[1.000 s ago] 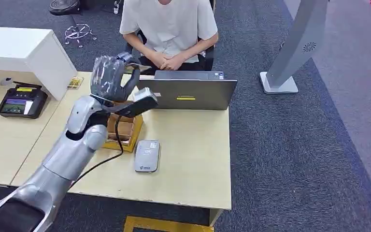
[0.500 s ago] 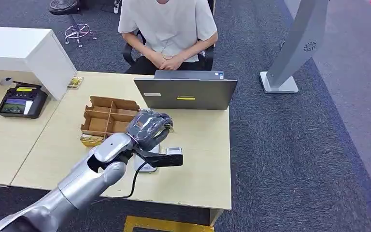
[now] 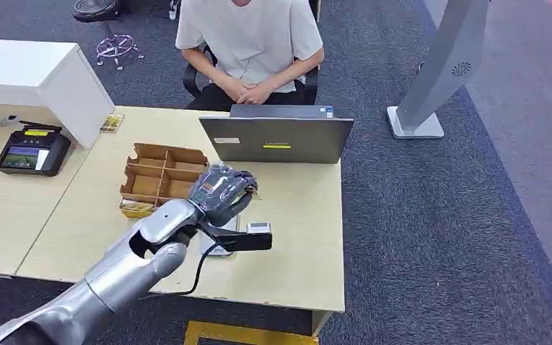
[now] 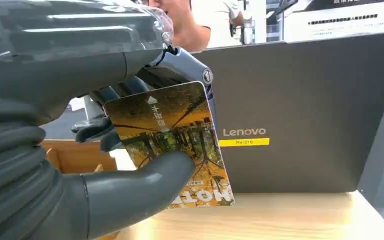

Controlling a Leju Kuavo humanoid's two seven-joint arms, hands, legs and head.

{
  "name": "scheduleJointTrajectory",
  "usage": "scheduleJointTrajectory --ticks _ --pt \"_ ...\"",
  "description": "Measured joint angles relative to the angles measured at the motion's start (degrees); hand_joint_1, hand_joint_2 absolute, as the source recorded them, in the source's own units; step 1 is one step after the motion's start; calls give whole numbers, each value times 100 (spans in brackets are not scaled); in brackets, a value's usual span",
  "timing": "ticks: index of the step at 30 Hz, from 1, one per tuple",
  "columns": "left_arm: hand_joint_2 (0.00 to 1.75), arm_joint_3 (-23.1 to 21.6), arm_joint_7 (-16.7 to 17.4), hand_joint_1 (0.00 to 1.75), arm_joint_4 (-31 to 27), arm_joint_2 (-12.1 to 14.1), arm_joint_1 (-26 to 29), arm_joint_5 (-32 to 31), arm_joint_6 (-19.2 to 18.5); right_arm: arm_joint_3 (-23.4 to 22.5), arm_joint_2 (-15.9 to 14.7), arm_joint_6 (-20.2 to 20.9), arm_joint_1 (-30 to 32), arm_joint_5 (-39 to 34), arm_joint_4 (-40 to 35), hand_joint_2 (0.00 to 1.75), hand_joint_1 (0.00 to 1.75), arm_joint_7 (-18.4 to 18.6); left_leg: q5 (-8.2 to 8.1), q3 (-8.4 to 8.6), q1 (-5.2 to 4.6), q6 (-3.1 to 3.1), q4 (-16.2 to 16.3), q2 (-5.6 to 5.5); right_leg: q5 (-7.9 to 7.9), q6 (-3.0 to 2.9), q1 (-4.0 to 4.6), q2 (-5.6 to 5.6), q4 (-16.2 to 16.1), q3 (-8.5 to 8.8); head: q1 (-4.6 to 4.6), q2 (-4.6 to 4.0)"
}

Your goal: Pass the card to the sensor for recognition and then transmit it.

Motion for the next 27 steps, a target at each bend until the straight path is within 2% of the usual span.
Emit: scheduleJointTrajectory --ticks 3,5,11,15,27 --pt "175 -4 621 175 2 -22 66 -647 470 -26 0 -15 0 -2 0 175 0 2 0 0 0 0 0 1 0 0 0 0 0 0 0 0" --pt "175 -4 822 175 9 -39 128 -896 654 -42 0 -28 0 0 0 175 0 18 0 0 0 0 0 1 0 0 0 0 0 0 -2 0" --pt "175 -4 874 175 17 -44 254 -1023 693 -52 0 -35 1 4 0 175 0 31 0 -1 0 0 0 0 0 0 0 0 0 -1 0 0" --pt "175 -2 939 175 81 -42 305 -1071 494 -94 0 -33 1 26 0 175 0 33 0 -1 0 0 -1 0 0 0 0 0 0 0 0 0" --pt "175 0 944 175 371 -44 466 -1042 476 -162 0 -33 3 57 0 175 0 52 0 -2 0 0 -1 -1 -1 0 0 -1 0 0 0 0"
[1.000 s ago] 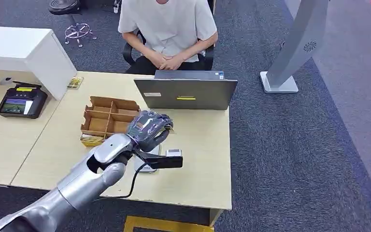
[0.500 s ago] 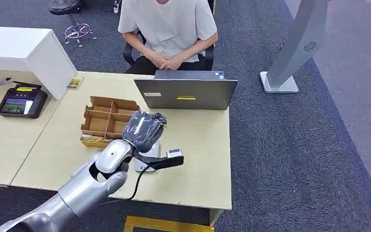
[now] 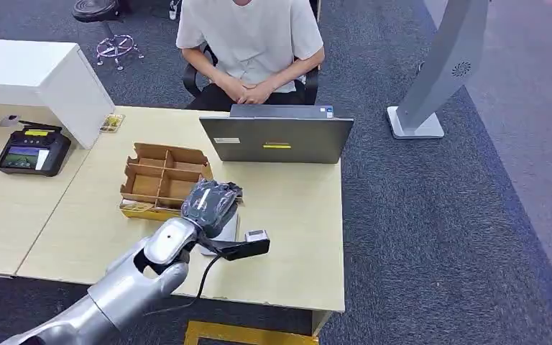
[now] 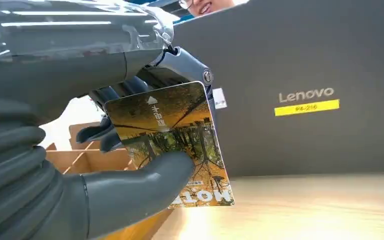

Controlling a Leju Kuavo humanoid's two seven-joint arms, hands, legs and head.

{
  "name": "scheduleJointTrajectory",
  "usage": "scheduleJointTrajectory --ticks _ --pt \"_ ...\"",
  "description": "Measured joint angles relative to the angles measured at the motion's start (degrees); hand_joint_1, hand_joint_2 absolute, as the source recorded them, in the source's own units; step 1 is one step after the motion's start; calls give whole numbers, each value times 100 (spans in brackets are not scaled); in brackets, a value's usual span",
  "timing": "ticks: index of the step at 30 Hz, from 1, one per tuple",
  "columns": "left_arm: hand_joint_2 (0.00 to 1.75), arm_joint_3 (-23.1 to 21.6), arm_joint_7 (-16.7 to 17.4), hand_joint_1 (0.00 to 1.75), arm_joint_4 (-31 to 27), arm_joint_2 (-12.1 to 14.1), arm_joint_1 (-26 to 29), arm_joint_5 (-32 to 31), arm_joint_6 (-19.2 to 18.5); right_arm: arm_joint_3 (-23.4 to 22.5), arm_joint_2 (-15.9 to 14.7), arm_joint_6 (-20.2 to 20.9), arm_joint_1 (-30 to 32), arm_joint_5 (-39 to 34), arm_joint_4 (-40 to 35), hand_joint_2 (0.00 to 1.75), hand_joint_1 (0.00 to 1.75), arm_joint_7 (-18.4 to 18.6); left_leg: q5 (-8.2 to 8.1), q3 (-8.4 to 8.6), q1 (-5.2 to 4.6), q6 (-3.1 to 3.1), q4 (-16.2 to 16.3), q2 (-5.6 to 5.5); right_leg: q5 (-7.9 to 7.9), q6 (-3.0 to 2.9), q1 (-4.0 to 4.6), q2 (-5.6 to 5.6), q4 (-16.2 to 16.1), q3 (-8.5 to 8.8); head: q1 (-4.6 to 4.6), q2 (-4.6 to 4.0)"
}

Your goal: Pass the card to the sensor for recognition and then transmit it.

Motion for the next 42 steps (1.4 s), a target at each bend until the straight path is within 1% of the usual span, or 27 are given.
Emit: scheduleJointTrajectory --ticks 8,17,28,37,42 --pt "175 33 44 175 217 0 140 -4 -42 -24 0 0 0 72 0 175 0 31 0 -1 0 0 0 0 0 0 0 0 0 0 0 0" --pt "175 404 120 175 669 -20 414 22 35 -33 0 9 -1 181 0 175 0 52 0 -2 1 0 -1 -2 -1 0 0 -4 0 -1 0 0" --pt "175 586 116 175 887 -28 415 57 26 -57 0 9 -1 251 0 175 0 52 0 1 0 0 -1 -3 -1 0 0 -5 0 3 0 0" --pt "175 627 116 175 944 -33 414 57 22 -68 0 9 -1 258 0 175 0 59 0 9 1 0 -2 -3 -1 -1 0 -5 1 10 0 0" --pt "175 656 -24 175 982 -57 398 142 26 -68 0 17 -1 297 0 175 0 59 0 11 0 0 -2 -5 -1 0 0 -6 2 12 0 0"
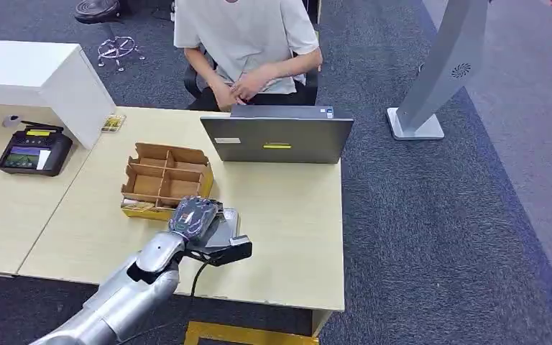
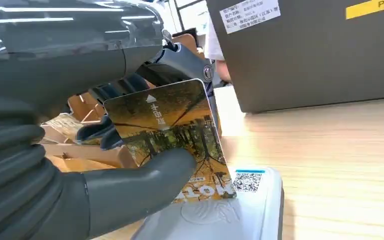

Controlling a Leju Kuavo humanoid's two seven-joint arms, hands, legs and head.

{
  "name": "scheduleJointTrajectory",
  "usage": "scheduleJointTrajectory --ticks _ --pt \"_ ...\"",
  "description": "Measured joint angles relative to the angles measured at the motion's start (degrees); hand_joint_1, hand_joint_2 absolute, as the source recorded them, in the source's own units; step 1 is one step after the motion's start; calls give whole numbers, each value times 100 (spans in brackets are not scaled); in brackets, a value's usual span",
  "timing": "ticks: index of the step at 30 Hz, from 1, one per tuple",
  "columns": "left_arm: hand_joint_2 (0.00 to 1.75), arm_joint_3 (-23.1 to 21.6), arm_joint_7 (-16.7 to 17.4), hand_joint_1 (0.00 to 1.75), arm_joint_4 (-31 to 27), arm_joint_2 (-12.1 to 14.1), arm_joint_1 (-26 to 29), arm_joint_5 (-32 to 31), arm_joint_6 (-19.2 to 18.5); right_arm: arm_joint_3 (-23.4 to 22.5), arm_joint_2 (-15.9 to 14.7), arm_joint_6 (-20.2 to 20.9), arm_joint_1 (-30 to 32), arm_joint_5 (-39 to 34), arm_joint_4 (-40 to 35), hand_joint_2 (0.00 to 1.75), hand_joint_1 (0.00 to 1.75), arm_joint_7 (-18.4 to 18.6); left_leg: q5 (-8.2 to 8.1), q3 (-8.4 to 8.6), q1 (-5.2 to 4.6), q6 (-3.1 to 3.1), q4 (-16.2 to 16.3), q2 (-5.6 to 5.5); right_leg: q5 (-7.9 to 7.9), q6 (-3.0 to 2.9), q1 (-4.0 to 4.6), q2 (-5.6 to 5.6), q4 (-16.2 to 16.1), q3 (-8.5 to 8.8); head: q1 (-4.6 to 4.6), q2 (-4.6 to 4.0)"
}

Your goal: Pass the card to the sensor for recognition and then transmit it.

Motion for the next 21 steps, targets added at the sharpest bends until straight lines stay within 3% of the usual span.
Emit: scheduleJointTrajectory --ticks 3,8,11,14,21 --pt "175 52 -187 175 22 -28 15 33 396 -4 0 0 1 30 0 175 0 -7 1 -1 0 0 0 2 1 -1 0 1 0 -2 0 0" --pt "175 271 -669 175 -352 -30 147 -304 2493 -4 0 0 -1 260 0 175 0 -15 2 -7 0 -1 1 -7 1 -2 0 -4 1 -3 0 0" --pt "175 524 -899 175 -770 61 141 -556 3242 -2 0 2 -9 385 0 175 0 -15 2 -7 0 -2 1 -5 1 -2 0 -3 1 -5 0 0" --pt "175 761 -1023 175 -1084 179 88 -697 3436 7 0 17 -16 437 0 175 0 -15 2 -7 1 -2 0 -6 -1 -2 0 -3 1 -8 0 0" --pt "175 1302 -1099 175 -1211 358 -317 -676 3228 7 0 79 -47 549 0 175 0 18 5 -7 4 -5 0 -7 -3 -9 1 -4 6 -8 -2 0"
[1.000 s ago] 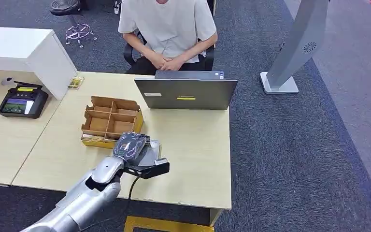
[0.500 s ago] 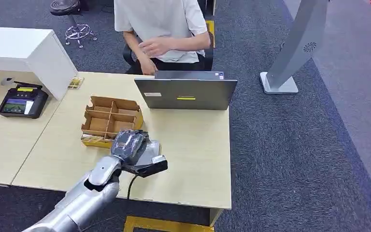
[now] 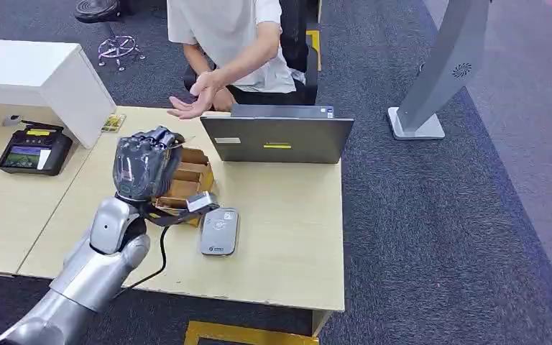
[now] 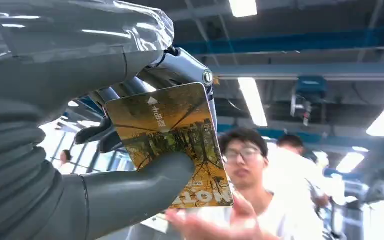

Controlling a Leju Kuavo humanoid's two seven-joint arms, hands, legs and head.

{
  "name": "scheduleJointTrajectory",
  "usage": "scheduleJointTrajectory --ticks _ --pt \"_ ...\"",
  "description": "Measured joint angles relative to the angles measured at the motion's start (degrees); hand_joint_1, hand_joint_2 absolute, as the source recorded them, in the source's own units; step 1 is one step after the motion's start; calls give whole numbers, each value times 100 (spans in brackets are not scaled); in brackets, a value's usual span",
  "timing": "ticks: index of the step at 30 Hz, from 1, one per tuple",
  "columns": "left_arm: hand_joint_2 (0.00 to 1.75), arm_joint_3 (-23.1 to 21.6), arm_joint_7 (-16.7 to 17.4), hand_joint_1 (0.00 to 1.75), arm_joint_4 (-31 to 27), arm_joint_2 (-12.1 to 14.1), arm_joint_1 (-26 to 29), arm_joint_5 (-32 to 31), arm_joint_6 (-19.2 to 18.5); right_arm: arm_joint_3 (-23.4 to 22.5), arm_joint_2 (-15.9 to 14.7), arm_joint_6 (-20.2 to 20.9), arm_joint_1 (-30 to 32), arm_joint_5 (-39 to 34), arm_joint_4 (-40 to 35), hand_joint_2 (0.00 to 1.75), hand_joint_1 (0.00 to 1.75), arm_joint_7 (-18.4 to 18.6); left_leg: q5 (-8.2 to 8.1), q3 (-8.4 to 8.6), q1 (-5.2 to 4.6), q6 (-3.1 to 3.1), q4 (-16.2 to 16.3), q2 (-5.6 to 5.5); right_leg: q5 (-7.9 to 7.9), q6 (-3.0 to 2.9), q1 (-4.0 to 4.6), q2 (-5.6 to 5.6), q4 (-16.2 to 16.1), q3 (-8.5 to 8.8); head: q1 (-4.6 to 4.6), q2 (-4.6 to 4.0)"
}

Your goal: Pass the card to the sensor for recognition and then transmit it.

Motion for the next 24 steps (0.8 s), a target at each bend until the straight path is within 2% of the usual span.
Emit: scheduleJointTrajectory --ticks 5,11,21,22,24 --pt "175 151 7 175 138 15 -318 4 -116 9 2 24 -28 66 -2 175 0 0 1 0 -1 0 1 0 1 0 0 0 1 0 2 0" --pt "175 239 70 175 784 7 -965 48 -319 44 9 68 -99 155 -2 175 0 44 1 0 -1 -1 1 0 1 -1 0 1 1 -1 2 0" --pt "175 241 96 175 1265 -35 -1155 59 -328 48 13 77 -123 157 -2 175 0 46 -1 -24 -2 -2 2 30 5 -7 0 30 2 -38 2 0" --pt "175 239 96 0 1298 -39 -1156 63 -330 48 13 77 -123 157 -2 175 0 46 -3 -25 -2 -1 2 33 5 -7 0 33 1 -42 2 0" --pt "175 241 96 0 1342 -61 -1173 96 -332 48 13 77 -121 166 -2 175 0 61 -7 -30 -2 -6 3 33 4 -7 0 34 1 -48 0 0"
